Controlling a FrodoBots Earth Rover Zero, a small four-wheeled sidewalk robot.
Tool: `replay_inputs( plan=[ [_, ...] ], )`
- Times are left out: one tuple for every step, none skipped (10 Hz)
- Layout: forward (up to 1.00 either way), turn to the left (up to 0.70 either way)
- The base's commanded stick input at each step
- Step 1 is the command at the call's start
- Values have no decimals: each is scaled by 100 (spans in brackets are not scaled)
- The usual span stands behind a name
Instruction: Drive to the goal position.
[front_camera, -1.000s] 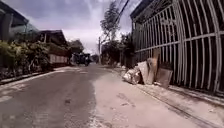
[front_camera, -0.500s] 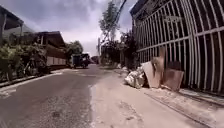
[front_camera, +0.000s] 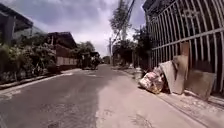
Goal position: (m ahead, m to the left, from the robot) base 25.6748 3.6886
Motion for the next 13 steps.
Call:
replay_inputs(
  plan=[
    [70,0],
    [70,0],
    [70,0],
    [70,0],
    [70,0],
    [70,0],
    [70,0],
    [70,0],
    [70,0],
    [70,0],
    [70,0],
    [70,0],
    [70,0]
  ],
)
